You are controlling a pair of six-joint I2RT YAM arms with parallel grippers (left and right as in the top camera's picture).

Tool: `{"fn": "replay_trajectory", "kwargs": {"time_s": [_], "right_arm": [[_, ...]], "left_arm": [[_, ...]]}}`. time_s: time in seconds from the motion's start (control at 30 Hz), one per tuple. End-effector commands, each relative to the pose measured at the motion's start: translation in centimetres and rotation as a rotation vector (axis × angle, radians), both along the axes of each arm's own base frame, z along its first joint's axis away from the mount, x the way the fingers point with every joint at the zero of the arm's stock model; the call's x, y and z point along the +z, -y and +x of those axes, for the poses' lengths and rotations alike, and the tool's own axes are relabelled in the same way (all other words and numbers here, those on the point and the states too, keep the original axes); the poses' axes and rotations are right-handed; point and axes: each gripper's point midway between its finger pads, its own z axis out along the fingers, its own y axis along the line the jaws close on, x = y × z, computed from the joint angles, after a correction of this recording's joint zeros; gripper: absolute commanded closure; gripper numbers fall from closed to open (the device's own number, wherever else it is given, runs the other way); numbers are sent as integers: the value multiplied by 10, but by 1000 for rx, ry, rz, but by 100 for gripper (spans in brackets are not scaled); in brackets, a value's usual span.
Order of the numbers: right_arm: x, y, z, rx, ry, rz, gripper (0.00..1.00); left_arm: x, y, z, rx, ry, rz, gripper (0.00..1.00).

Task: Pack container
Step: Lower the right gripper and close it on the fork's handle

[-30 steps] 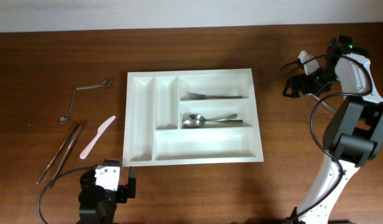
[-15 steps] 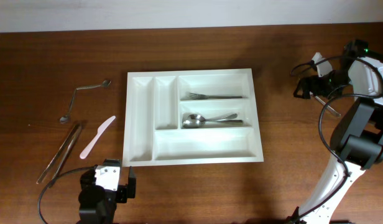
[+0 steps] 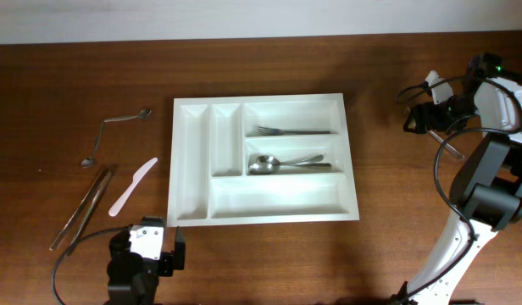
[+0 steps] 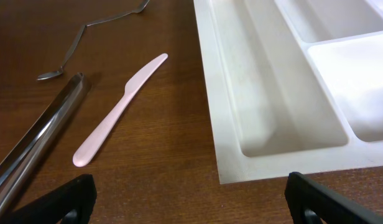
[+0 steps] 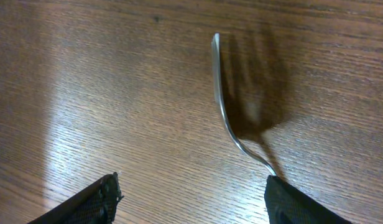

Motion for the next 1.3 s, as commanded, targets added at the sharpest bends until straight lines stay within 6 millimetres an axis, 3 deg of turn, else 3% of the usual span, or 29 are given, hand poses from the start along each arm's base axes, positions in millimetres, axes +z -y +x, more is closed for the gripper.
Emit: {"fn": "replay_trajectory", "kwargs": {"time_s": [0.0, 0.47, 0.53, 0.63, 0.77, 0.83, 0.9, 1.0, 1.1, 1.27], "right_arm": [[0, 1, 0, -3, 0, -16, 24], [-24, 10, -12, -14, -44, -78, 26], [-24, 12, -12, -15, -46, -85, 37], [-25, 14, -13, -29, -55, -96, 62], [-25, 15, -13, -36, -58, -100, 64], [-25, 15, -13, -36, -58, -102, 59], [-25, 16, -11, -43, -52, -101, 39], [-25, 14, -11, -41, -51, -100, 19], [-22, 15, -9, -43, -45, -103, 12], [-9, 19, 0, -51, -19, -113, 12]], "left_arm": [[-1, -1, 0, -4, 0, 15, 1], [-1, -1, 0, -4, 0, 15, 1], [-1, -1, 0, -4, 0, 15, 1], [-1, -1, 0, -4, 0, 15, 1], [-1, -1, 0, -4, 0, 15, 1], [-1, -1, 0, -4, 0, 15, 1], [-1, -1, 0, -4, 0, 15, 1], [-1, -1, 0, -4, 0, 15, 1], [-1, -1, 0, -4, 0, 15, 1], [-1, -1, 0, -4, 0, 15, 1]]}}
